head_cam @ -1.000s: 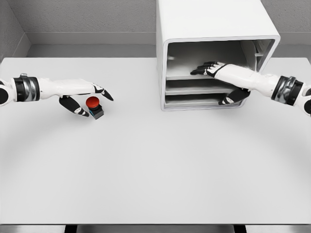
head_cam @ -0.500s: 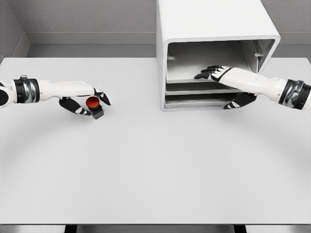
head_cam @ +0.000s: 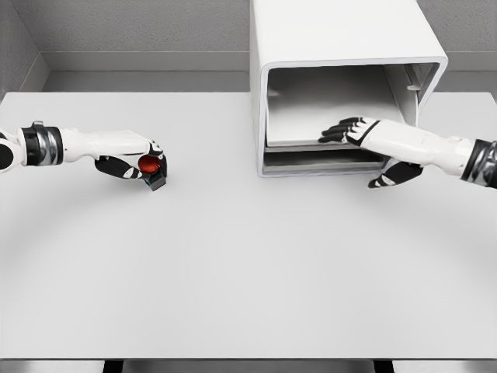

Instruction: Slide open multi-storey tabletop storage cabinets and put open load switch and slide close multi-storey tabletop storage cabinets

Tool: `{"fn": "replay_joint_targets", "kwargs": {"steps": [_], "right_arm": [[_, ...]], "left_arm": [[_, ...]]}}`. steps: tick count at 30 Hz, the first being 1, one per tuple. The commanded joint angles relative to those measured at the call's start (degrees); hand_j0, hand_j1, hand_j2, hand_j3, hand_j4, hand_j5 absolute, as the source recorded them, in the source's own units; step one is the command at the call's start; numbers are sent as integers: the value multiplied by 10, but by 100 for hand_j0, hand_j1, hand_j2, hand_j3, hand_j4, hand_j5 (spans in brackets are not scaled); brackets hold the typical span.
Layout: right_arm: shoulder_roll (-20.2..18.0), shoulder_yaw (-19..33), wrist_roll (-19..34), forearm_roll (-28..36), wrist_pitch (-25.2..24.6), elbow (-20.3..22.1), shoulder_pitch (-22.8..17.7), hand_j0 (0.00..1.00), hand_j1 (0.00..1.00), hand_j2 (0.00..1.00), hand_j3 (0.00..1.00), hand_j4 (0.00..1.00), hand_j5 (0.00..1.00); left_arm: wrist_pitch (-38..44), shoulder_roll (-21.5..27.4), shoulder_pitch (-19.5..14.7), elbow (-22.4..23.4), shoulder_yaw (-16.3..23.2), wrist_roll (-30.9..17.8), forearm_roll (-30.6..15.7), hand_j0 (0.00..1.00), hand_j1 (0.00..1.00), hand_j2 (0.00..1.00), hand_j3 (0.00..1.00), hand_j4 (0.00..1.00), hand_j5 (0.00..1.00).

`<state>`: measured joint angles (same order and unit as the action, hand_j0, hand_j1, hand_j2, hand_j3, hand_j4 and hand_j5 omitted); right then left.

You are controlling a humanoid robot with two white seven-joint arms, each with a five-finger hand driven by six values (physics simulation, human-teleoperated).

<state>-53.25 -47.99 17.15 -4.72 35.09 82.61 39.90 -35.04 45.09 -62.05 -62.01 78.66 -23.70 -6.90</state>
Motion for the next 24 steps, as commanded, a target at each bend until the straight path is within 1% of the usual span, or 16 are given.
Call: {"fn": "replay_joint_targets", "kwargs": {"steps": [1, 6, 12, 13, 14, 17, 19, 23, 24], "right_arm": [[-14, 6, -1, 4, -1, 15, -1, 100, 100, 100, 100, 100, 100], [-28, 13, -1, 5, -1, 21, -14, 100, 100, 100, 100, 100, 100], [-32, 18, -2, 5, -1, 24, -31, 100, 100, 100, 100, 100, 100], [-42, 18, -4, 6, -1, 34, -33, 100, 100, 100, 100, 100, 100], [-56, 18, -20, 6, -1, 45, -33, 100, 100, 100, 100, 100, 100], [-64, 18, -24, 6, -1, 51, -32, 100, 100, 100, 100, 100, 100], [-83, 18, -35, 7, -1, 67, -33, 100, 100, 100, 100, 100, 100], [-88, 17, -35, 7, -1, 82, -35, 100, 100, 100, 100, 100, 100], [-91, 17, -35, 7, -1, 83, -43, 100, 100, 100, 100, 100, 100]], "left_arm": [[0, 0, 0, 1, -1, 0, 0, 43, 43, 43, 43, 43, 43], [0, 1, -4, 0, -9, 0, 0, 42, 42, 42, 42, 42, 42], [0, 1, -19, -10, -10, -1, 0, 41, 41, 41, 41, 41, 41], [0, 1, -22, -14, -10, -1, 0, 41, 41, 41, 41, 41, 41], [0, 1, -26, -17, -10, -1, 0, 41, 41, 41, 41, 41, 41], [0, 2, -34, -28, -11, 0, -1, 41, 41, 41, 41, 41, 41], [0, 3, -40, -36, -11, 0, -2, 41, 41, 41, 41, 41, 41], [0, 13, -50, -59, -11, 0, -2, 41, 41, 41, 41, 41, 41], [0, 16, -51, -66, -11, 0, -2, 41, 41, 41, 41, 41, 41]]}}
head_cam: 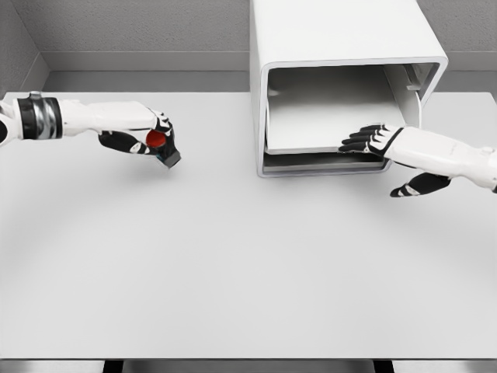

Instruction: Slide open multi-storey tabletop storage cabinets and put open load switch and slide close multi-storey tabletop storage cabinets

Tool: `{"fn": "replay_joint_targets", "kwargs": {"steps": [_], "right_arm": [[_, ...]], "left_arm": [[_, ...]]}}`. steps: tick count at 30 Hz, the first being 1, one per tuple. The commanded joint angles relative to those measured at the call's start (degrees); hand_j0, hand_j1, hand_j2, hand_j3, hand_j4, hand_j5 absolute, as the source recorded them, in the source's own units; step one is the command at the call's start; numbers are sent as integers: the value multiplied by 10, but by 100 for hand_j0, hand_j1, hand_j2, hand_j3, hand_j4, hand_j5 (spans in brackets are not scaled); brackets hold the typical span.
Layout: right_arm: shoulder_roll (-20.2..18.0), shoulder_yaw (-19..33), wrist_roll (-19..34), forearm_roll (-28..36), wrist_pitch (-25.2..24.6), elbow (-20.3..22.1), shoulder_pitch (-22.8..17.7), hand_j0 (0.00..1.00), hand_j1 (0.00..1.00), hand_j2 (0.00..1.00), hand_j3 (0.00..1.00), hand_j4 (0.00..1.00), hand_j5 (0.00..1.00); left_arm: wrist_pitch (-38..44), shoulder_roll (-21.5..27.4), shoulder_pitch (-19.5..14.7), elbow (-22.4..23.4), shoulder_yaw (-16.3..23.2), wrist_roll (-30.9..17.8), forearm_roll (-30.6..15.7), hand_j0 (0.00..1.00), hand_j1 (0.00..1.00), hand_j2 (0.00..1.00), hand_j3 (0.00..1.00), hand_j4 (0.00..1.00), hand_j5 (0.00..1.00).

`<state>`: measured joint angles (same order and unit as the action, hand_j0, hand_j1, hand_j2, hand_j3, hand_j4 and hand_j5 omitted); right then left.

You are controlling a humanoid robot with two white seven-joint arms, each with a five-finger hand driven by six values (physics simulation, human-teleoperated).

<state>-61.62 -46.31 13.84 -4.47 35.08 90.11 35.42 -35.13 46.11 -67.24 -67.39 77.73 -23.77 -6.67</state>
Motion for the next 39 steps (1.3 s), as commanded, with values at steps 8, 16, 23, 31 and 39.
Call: {"fn": "replay_joint_targets", "kwargs": {"steps": [8, 16, 23, 31, 39], "right_arm": [[-44, 3, -28, 4, -1, 39, -11, 100, 100, 100, 100, 100, 100], [-6, 15, -6, 32, -1, 41, -3, 100, 100, 100, 100, 100, 100], [61, 15, 43, 26, -1, -19, 0, 100, 100, 100, 100, 100, 100], [84, 15, 50, 25, -1, -89, 9, 100, 100, 100, 100, 100, 100], [43, 17, 41, 28, -1, -22, -1, 100, 100, 100, 100, 100, 100]], "left_arm": [[1, 20, -18, -60, -1, 0, -5, 41, 41, 41, 41, 41, 41], [1, 36, -30, -107, 1, 0, -5, 41, 41, 41, 41, 41, 41], [1, 43, -31, -126, 1, 2, -4, 42, 42, 42, 42, 42, 42], [1, 56, -26, -158, 3, 3, -4, 42, 42, 42, 42, 42, 42], [1, 55, -25, -158, 1, 4, -6, 42, 42, 42, 42, 42, 42]]}}
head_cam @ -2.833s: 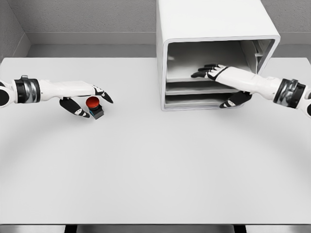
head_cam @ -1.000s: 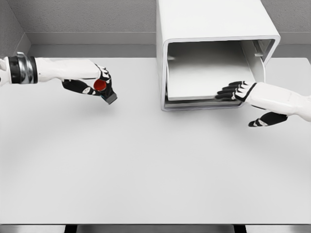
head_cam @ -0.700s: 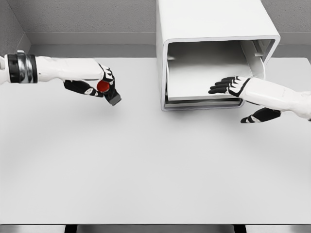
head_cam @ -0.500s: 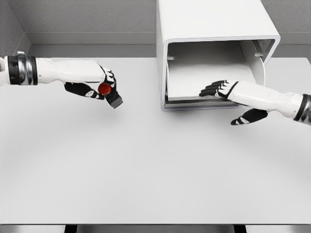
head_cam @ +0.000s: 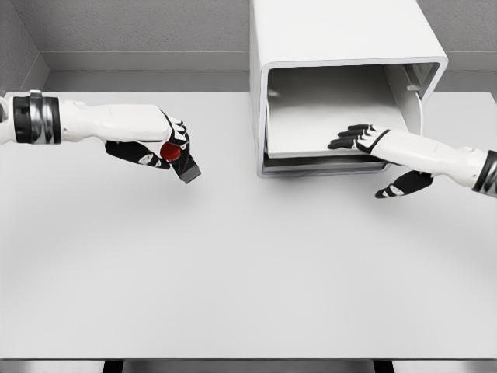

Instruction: Slide open multi-storey tabletop storage cabinets and put open load switch and slide close multi-storey tabletop storage cabinets

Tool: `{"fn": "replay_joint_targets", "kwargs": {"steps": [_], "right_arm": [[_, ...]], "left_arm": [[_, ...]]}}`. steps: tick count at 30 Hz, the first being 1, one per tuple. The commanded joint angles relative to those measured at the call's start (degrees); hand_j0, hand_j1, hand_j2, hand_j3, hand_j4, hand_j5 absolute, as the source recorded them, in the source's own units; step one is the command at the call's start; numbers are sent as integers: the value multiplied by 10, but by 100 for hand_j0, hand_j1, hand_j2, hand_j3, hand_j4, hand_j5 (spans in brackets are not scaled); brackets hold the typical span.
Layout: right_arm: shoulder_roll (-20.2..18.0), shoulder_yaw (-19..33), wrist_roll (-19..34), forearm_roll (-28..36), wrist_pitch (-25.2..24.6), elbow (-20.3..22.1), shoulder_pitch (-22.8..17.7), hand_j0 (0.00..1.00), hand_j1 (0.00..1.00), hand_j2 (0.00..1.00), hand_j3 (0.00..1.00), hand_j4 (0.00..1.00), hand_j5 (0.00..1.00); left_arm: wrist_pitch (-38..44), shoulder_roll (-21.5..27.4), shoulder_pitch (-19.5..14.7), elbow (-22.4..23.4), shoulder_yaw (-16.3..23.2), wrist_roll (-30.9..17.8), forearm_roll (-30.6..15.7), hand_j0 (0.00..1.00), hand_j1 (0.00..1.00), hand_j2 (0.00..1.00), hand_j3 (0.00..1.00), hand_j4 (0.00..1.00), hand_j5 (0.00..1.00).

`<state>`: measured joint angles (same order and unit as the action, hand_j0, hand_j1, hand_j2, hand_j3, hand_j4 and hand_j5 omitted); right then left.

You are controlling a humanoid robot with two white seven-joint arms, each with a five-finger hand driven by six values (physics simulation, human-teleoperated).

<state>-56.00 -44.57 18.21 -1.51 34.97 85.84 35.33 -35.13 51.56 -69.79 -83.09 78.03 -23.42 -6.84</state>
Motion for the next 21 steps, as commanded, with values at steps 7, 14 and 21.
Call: {"fn": "replay_joint_targets", "kwargs": {"steps": [7, 14, 21], "right_arm": [[-57, -2, -7, 10, 0, 65, 0, 100, 100, 100, 100, 100, 100], [-73, -2, -9, 10, 0, 74, -23, 100, 100, 100, 100, 100, 100], [-104, 0, -34, 12, 0, 97, -34, 100, 100, 100, 100, 100, 100]], "left_arm": [[1, 0, 0, -8, -2, 1, -5, 42, 42, 42, 42, 42, 42], [1, 1, -1, -15, -2, 1, -6, 42, 42, 42, 42, 42, 42], [1, 1, -1, -16, -2, 1, -5, 42, 42, 42, 42, 42, 42]]}}
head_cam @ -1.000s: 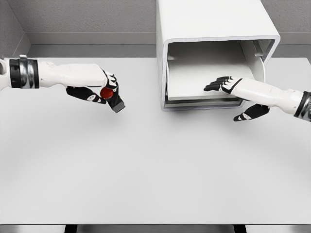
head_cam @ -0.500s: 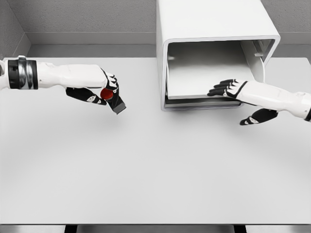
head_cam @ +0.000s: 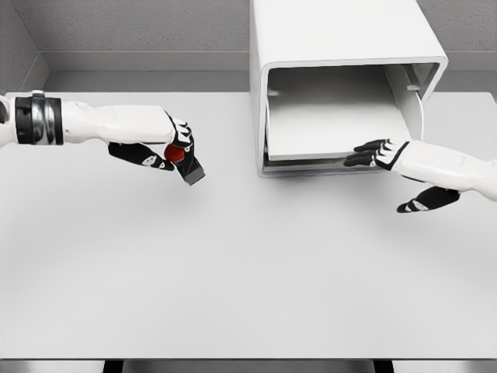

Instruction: Slide open multi-storey tabletop storage cabinets and put open load switch and slide close multi-storey tabletop storage cabinets

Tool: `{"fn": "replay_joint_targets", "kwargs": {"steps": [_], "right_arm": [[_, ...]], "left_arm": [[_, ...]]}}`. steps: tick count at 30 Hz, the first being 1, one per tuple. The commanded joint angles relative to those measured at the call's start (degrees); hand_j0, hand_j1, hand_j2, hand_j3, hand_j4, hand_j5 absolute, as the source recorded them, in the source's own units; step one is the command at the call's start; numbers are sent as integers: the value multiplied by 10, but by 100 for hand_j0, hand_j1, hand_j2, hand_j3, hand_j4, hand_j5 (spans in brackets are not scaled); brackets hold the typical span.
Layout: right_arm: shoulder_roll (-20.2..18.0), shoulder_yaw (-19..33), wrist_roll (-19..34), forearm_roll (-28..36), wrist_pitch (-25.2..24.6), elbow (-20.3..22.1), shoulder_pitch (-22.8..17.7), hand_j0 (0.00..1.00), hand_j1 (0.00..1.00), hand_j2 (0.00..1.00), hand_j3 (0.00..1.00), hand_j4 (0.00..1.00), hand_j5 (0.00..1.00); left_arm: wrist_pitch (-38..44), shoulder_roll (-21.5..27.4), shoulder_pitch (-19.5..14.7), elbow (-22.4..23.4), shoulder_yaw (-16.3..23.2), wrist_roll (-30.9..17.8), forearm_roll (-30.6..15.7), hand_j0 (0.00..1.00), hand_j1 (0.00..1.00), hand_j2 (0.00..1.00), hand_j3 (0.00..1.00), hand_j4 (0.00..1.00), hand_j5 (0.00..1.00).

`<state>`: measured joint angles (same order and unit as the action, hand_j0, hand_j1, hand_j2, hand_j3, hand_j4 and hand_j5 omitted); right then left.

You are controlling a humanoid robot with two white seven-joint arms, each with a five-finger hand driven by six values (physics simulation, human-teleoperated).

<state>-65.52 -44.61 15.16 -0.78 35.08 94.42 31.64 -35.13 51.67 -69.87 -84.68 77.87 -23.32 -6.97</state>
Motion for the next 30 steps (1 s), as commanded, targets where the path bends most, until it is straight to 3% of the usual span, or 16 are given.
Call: {"fn": "replay_joint_targets", "kwargs": {"steps": [1, 8, 10, 13, 19, 30], "right_arm": [[-9, 1, -4, 7, -1, 15, 0, 100, 100, 100, 100, 100, 100], [-22, 2, -3, 63, -1, 18, 43, 100, 100, 100, 100, 100, 100], [11, -3, 24, 62, -1, 11, 54, 100, 100, 100, 100, 100, 100], [68, -5, 45, 52, -1, -42, 52, 100, 100, 100, 100, 100, 100], [94, -7, 46, 47, -1, -105, 58, 100, 100, 100, 100, 100, 100], [97, -6, 78, 36, -1, -100, 50, 100, 100, 100, 100, 100, 100]], "left_arm": [[1, 0, 0, 0, -1, 0, -4, 42, 42, 42, 42, 42, 42], [1, -1, 0, 0, 0, 0, -4, 42, 42, 42, 42, 42, 42], [1, -2, 0, 0, 0, 0, -3, 42, 42, 42, 42, 42, 42], [1, -1, 0, 0, 1, 0, -3, 42, 42, 42, 42, 42, 42], [1, -3, 0, 0, 4, 0, -2, 42, 42, 42, 42, 42, 42], [1, -2, 0, 0, 3, 0, -2, 42, 42, 42, 42, 42, 42]]}}
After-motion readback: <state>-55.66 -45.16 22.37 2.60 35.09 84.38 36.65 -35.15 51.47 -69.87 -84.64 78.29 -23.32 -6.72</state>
